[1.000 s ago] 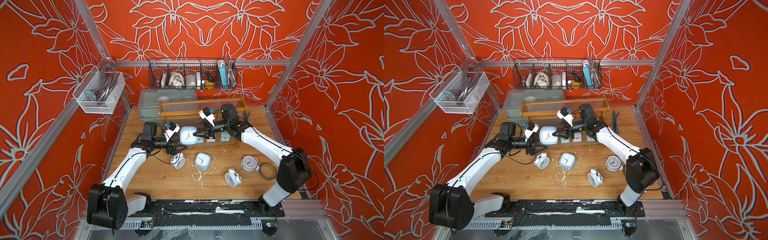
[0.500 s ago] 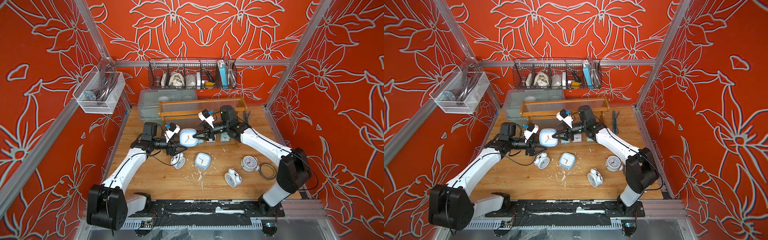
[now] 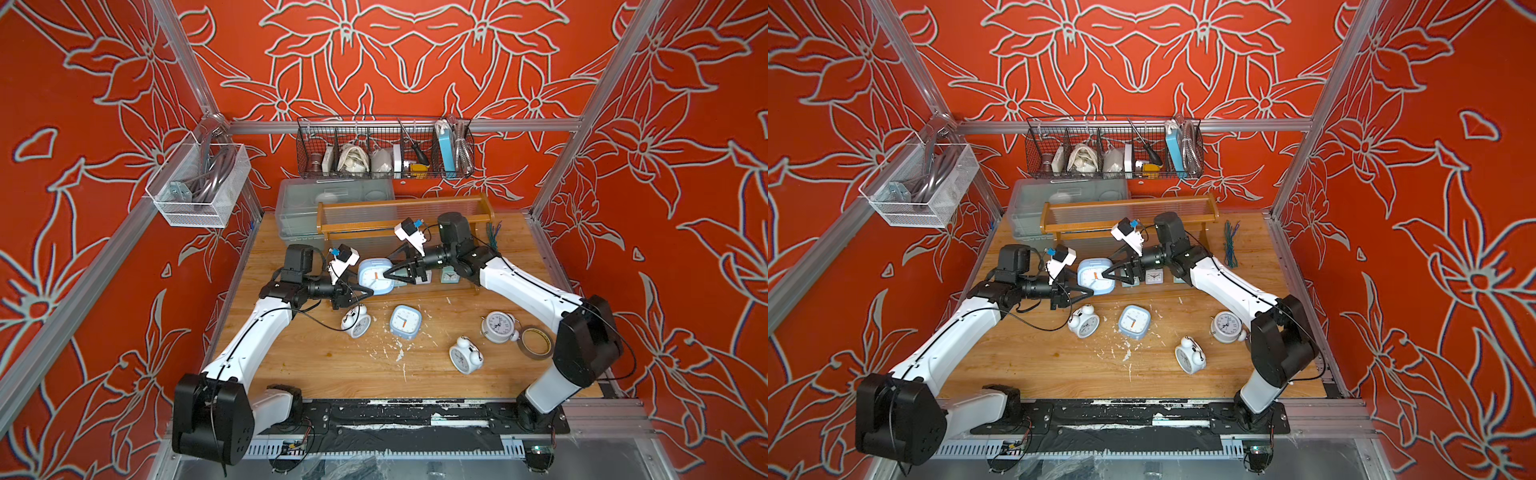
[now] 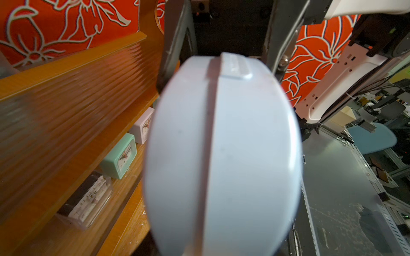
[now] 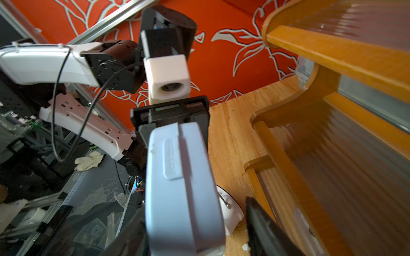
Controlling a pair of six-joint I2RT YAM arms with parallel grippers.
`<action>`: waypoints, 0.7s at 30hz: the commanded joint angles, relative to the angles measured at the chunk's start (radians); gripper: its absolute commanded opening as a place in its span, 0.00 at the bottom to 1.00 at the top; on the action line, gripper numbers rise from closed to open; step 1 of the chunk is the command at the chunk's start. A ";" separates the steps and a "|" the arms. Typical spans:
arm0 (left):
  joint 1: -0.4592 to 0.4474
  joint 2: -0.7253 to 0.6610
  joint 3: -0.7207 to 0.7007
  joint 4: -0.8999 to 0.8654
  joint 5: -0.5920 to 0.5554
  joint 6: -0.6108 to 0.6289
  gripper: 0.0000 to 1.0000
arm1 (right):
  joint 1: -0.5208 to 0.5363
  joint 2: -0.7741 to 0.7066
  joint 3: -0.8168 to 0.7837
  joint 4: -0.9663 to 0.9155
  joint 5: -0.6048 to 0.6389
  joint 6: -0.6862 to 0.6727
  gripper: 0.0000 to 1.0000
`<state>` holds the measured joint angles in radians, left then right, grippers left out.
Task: Place the alarm clocks on the shelf by style
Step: Adjust the alarm.
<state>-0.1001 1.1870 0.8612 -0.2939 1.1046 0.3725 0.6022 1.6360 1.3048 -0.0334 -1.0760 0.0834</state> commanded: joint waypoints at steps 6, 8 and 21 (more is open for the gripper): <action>-0.008 -0.078 -0.043 0.100 -0.084 -0.080 0.28 | 0.094 -0.155 -0.066 -0.116 0.461 0.152 1.00; -0.007 -0.082 -0.043 0.100 -0.099 -0.087 0.28 | 0.130 -0.192 -0.086 -0.108 0.584 0.219 1.00; -0.016 -0.090 -0.036 0.088 -0.178 -0.103 0.28 | 0.367 -0.230 -0.039 -0.192 1.238 0.503 0.99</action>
<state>-0.1116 1.1240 0.8204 -0.2298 0.9333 0.2787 0.9363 1.4036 1.2293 -0.2031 -0.0433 0.5102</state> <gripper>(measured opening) 0.407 0.995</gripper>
